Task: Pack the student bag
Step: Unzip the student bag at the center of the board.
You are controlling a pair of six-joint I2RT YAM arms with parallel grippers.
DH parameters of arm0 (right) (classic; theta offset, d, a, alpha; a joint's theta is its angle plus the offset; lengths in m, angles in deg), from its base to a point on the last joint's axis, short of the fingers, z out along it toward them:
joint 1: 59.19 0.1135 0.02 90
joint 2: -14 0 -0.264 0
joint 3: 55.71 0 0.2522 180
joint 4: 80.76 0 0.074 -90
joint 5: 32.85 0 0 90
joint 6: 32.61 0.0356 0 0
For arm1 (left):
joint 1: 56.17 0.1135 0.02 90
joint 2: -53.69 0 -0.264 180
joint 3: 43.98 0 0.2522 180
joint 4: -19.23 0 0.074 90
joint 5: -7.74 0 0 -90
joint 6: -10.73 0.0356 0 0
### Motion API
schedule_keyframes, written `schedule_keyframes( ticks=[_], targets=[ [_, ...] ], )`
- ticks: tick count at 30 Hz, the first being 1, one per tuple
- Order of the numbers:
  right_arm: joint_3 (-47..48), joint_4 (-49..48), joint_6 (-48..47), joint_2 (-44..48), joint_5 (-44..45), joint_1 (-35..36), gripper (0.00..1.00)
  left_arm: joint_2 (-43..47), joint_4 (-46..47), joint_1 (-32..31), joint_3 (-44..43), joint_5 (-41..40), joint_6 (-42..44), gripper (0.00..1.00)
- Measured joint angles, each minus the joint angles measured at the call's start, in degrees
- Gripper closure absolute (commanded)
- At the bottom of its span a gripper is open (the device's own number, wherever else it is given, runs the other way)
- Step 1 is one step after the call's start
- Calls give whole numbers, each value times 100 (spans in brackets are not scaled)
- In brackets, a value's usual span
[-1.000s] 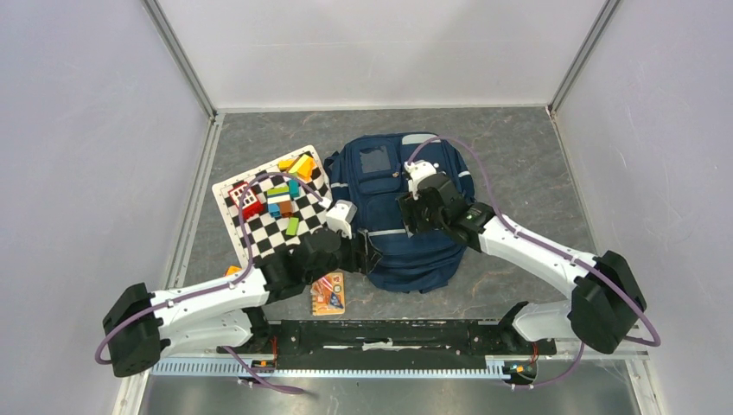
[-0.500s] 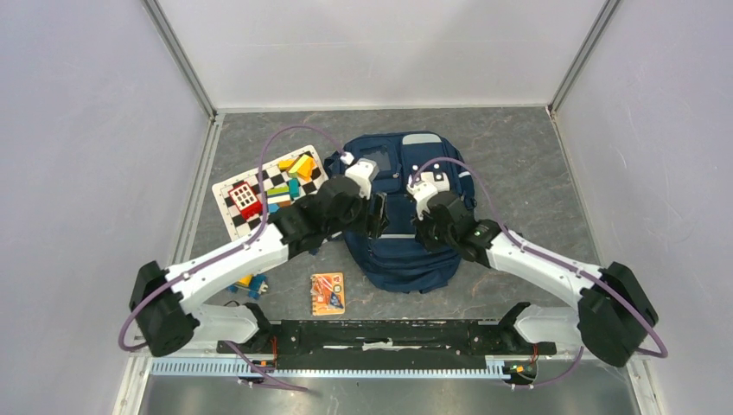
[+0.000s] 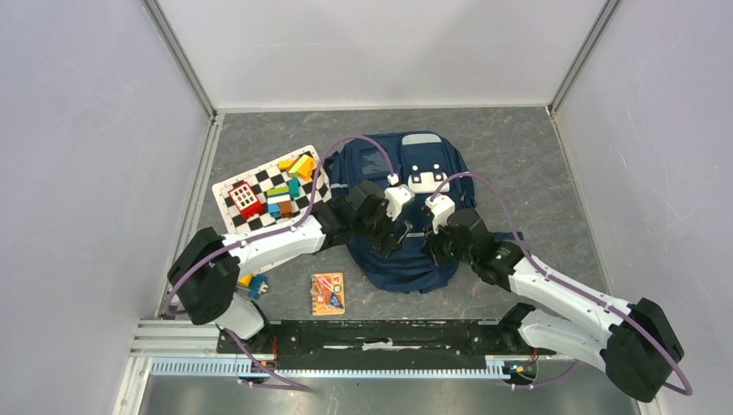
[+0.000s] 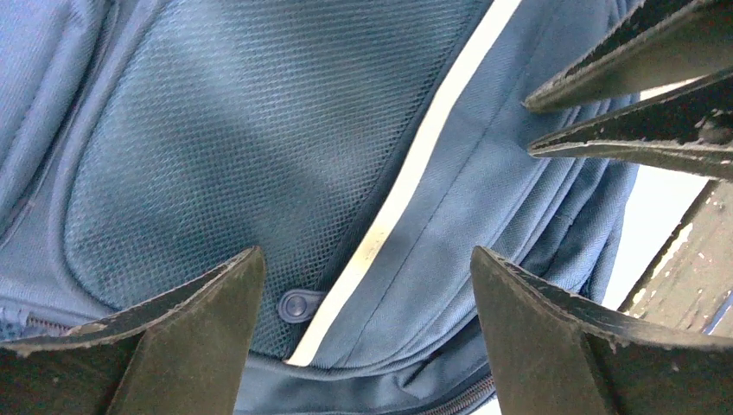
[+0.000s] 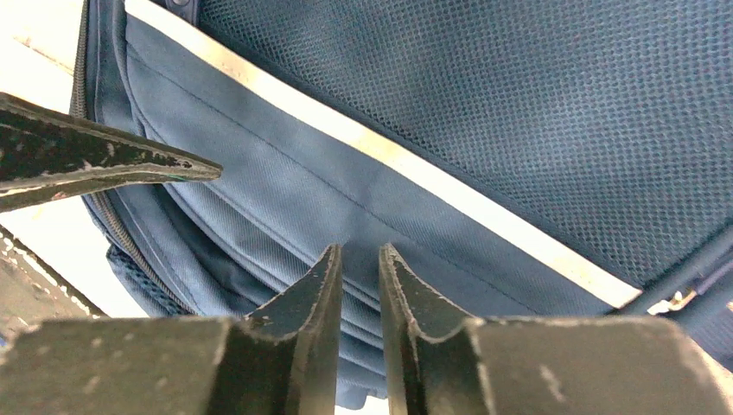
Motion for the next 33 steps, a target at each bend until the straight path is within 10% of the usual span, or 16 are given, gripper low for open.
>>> schedule_keyframes(
  ticks=[3, 14, 33],
  targets=[
    [92, 291, -83, 166, 48, -55, 68, -33, 251, -11, 70, 151, 278, 11],
    [238, 883, -400, 763, 540, -210, 30, -317, 643, -435, 155, 125, 699, 91],
    [-275, 994, 2573, 1646, 1694, -586, 11, 431, 1019, -1838, 1034, -1537, 721, 98]
  ],
)
